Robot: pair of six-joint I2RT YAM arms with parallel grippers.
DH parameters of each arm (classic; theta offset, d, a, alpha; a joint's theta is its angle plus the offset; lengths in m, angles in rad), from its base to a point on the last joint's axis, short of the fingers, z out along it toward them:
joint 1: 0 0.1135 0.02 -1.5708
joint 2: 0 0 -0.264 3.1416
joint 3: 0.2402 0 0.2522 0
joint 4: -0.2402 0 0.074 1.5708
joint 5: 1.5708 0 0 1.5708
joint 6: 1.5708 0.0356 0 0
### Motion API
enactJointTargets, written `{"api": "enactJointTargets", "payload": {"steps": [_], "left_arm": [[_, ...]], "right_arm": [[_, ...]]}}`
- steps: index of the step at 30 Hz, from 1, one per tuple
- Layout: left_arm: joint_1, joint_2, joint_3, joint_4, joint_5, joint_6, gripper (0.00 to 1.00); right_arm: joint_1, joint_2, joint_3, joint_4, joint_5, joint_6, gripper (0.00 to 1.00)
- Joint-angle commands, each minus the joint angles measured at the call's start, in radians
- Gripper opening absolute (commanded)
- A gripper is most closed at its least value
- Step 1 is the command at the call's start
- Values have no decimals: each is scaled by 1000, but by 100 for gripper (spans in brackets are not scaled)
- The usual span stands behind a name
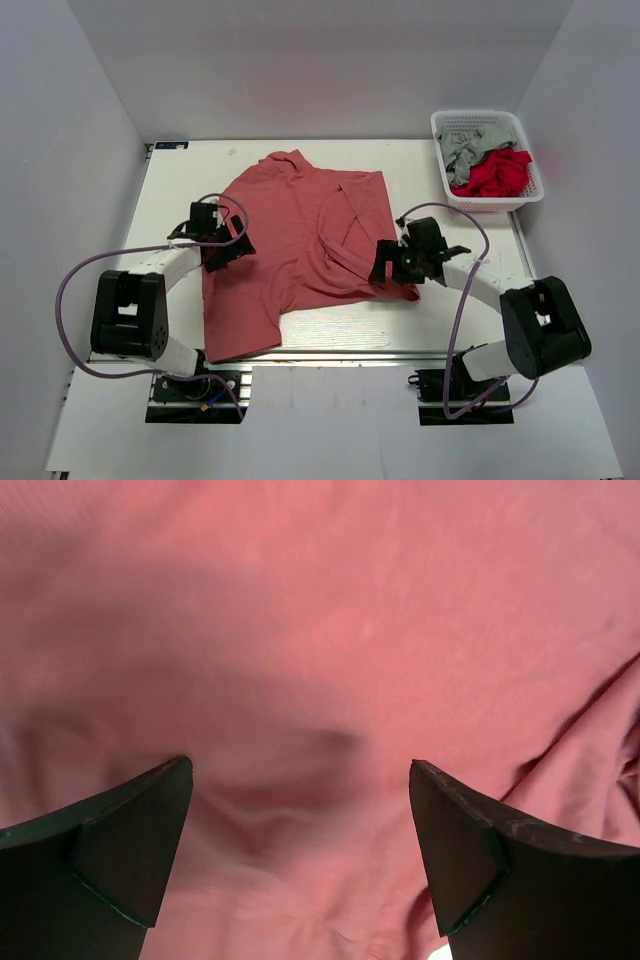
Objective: Fold and stack the t-shirts
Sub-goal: Flatten out the tshirt
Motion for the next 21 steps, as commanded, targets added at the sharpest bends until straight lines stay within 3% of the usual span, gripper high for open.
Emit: {"api": "enactJointTargets", "payload": {"steps": [1, 5, 11, 14, 15, 18, 21], "left_arm": [[1, -65, 43, 62, 12, 23, 99], [1, -16, 178, 86, -9, 65, 99], [1, 175, 409, 86, -69, 110, 99], [1, 316, 543, 66, -80, 139, 99], [1, 352, 608, 66, -80, 154, 99], [1, 476, 728, 34, -99, 154, 99], [-8, 570, 793, 64, -73, 177, 99]], "right_arm": [[10, 18, 154, -189, 99, -53, 90], [36, 112, 463, -272, 183, -80, 90], [81, 426, 854, -436, 379, -96, 90], [82, 605, 1117, -513, 421, -88, 90], [90, 712, 1276, -528, 424, -86, 90], [99, 861, 1491, -577, 409, -97, 89], [110, 952, 1582, -561, 420, -89, 88]]}}
